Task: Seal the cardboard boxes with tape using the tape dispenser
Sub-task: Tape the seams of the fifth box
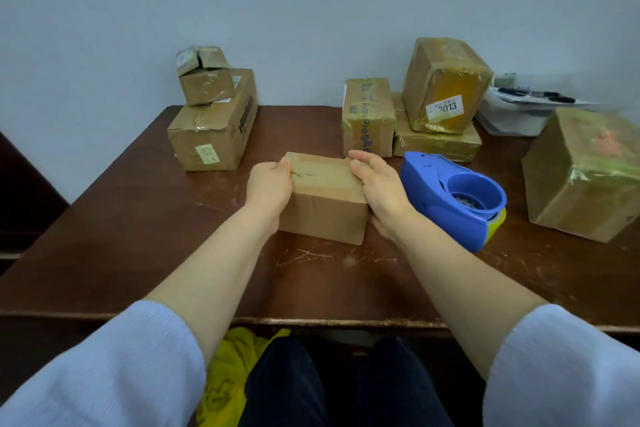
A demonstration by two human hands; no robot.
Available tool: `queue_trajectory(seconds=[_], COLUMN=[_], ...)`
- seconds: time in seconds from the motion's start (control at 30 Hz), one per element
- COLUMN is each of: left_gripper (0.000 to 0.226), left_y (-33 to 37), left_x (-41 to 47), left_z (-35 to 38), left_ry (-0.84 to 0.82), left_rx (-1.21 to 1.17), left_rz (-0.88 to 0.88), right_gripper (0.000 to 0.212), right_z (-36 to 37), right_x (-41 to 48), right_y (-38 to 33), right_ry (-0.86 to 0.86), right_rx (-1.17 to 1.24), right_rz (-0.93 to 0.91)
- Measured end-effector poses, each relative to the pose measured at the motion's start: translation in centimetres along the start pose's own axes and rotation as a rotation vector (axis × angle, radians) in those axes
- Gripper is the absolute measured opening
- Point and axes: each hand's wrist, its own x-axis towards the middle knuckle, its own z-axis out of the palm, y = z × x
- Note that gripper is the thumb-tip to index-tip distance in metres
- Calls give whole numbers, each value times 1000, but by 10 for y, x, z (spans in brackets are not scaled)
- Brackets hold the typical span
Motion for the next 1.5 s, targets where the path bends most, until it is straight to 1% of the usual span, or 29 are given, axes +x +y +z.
queue_trajectory(seconds=[0.07,0.1,0.13,0.17,0.2,0.23,0.27,0.33,0.4,0.47,0.5,0.57,0.63,0.67,0.73,0.77,0.83,0.87,0.93,0.97,1.03,1.1,1.2,1.23,1.3,1.37,1.4,1.47,1.5], left_gripper=[37,42,47,50,51,50,49,48,48,49,49,50,51,51,49,49,52,57,72,81,92,93,92,92,93,94,95,101,102], left_y=[6,8,10,11,12,12,13,14,17,15,12,7,5,7,9,11,12,12,15,18,22,23,20,21,22,23,23,25,27], left_x=[-2,-5,-9,-13,-17,-19,-24,-28,-27,-25,-26,-29,-34,-37,-38,-38,-37,-37,-37,-35,-30,-28,-29,-30,-30,-30,-29,-31,-33], left_z=[-1,-3,-5,-6,-6,-6,-5,-3,-1,-1,-2,-2,-1,-1,-1,-2,-2,-3,-4,-5,-8,-10,-7,-6,-8,-13,-14,-15,-14], left_ry=[-1,2,23,36,3,-78,-165,-270,-272,-266,-255,-196,-138,-111,-73,-61,12,32,-18,-69,-183,-281,-260,-240,-216,-199,-184,-166,-154], left_rx=[124,308,530,710,803,849,859,870,878,804,711,493,380,375,433,532,847,955,1023,1037,1053,1043,1027,1021,1026,1084,1135,1198,1172], left_rz=[27,101,233,399,550,649,679,643,632,591,541,449,384,354,327,335,410,452,525,544,512,462,436,423,401,398,405,408,419], right_gripper=[45,50,53,54,53,51,50,49,48,48,52,63,62,60,58,57,52,49,41,36,33,54,96,105,110,102,92,59,50], right_z=[-6,-8,-9,-8,-5,-1,2,5,1,-7,-10,-10,-5,-4,-5,-5,-7,-8,-15,-22,-42,-62,-81,-85,-90,-93,-95,-100,-102], right_x=[2,2,1,-1,-3,-4,-4,1,5,3,-2,-11,-11,-8,-4,-3,0,0,1,1,-1,-14,-31,-30,-27,-25,-24,-27,-30], right_y=[-8,-13,-17,-20,-21,-18,-12,-3,-6,-10,-8,-3,0,-2,-11,-18,-26,-28,-29,-29,-29,-29,-23,-18,-10,-5,-4,-8,-12], right_ry=[-16,-5,10,1,-40,-97,-141,-162,-172,-149,-83,38,35,19,-15,-31,-39,-25,58,126,248,272,275,273,263,272,279,289,294], right_rx=[-310,-528,-704,-810,-875,-946,-1029,-1122,-1100,-969,-885,-697,-540,-537,-601,-661,-755,-756,-707,-734,-907,-1119,-1339,-1367,-1416,-1451,-1446,-1366,-1310], right_rz=[-48,-98,-170,-244,-299,-339,-370,-416,-431,-387,-338,-150,-13,6,-26,-57,-142,-178,-265,-308,-316,-170,-22,6,70,99,91,40,21])
